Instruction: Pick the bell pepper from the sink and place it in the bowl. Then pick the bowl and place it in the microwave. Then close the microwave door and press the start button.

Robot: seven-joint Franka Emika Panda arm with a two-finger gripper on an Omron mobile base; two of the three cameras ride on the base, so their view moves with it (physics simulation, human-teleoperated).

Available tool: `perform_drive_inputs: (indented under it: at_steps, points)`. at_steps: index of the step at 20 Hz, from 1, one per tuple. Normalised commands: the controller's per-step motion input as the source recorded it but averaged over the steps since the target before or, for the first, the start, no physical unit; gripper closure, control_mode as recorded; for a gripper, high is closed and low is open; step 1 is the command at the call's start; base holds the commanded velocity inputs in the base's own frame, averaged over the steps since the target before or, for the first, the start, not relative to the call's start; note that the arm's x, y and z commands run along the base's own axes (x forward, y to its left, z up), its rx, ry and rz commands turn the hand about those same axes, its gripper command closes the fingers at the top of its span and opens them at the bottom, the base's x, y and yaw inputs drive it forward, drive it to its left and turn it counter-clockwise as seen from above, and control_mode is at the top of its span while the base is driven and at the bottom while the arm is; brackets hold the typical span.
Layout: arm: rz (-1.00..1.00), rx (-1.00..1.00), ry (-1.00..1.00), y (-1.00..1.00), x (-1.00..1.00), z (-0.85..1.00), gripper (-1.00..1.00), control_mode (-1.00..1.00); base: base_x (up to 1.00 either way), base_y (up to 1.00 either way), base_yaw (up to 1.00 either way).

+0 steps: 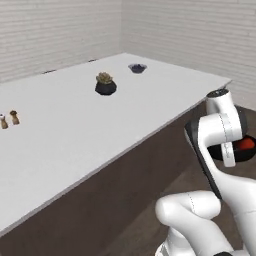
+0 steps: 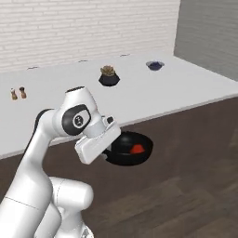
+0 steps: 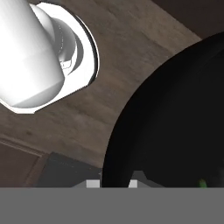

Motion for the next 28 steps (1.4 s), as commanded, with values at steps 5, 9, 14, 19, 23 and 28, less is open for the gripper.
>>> perform_drive_inputs:
  at_steps: [5,9,14,19,23,28]
  points:
    - [0.00,0.00,0.00,0.00,0.00,0.00,1.00,1.00,0.48,-0.25,-0.56]
    - [0.00,0.00,0.00,0.00,0.00,0.00,1.00,1.00,0.62,-0.08,-0.55]
    - [0.00,0.00,0.00,0.00,0.00,0.00,1.00,1.00,0.72,0.00,-0.50]
    - [0.00,0.00,0.00,0.00,0.00,0.00,1.00,1.00,0.84,0.02,-0.44]
    - [0.00,0.00,0.00,0.00,0.00,0.00,1.00,1.00,0.93,0.13,-0.41]
    - [0.00,0.00,0.00,0.00,0.00,0.00,1.00,1.00,0.99,0.12,-0.40]
